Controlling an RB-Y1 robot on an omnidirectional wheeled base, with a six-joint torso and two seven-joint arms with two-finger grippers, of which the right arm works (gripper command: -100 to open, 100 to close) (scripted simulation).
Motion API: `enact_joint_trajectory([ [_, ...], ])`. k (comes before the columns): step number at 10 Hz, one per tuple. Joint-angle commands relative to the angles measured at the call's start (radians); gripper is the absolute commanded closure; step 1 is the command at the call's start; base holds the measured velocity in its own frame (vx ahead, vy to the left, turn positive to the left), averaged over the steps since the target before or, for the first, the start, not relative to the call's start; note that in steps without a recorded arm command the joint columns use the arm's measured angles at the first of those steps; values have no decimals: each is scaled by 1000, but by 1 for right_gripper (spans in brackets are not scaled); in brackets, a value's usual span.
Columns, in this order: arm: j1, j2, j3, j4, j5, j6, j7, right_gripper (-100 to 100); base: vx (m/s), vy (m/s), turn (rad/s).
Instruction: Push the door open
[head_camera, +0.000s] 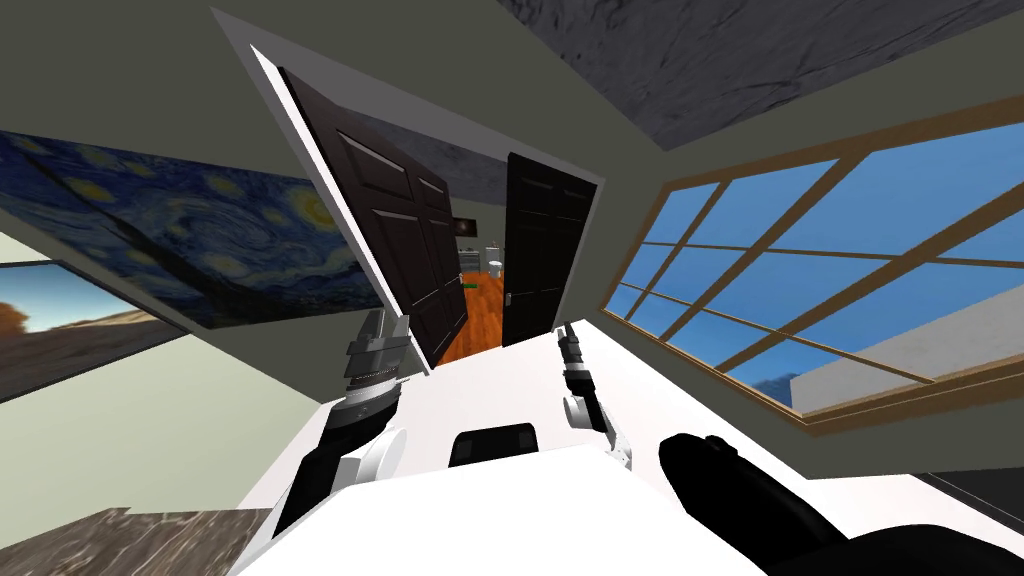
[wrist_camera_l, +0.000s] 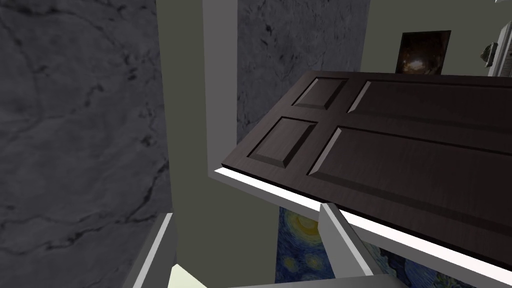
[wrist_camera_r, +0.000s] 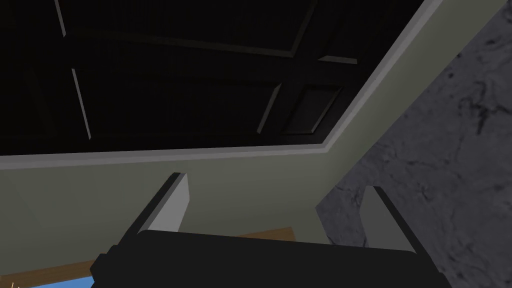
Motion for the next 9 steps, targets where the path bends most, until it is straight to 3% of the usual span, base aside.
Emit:
enact_joint_trajectory([
  [1, -24, -6, -3, 50, -9, -7, 0, -100, 113, -24, 121],
  [9, -129, -25, -10, 305, -54, -57, 1, -100, 97, -25, 142],
])
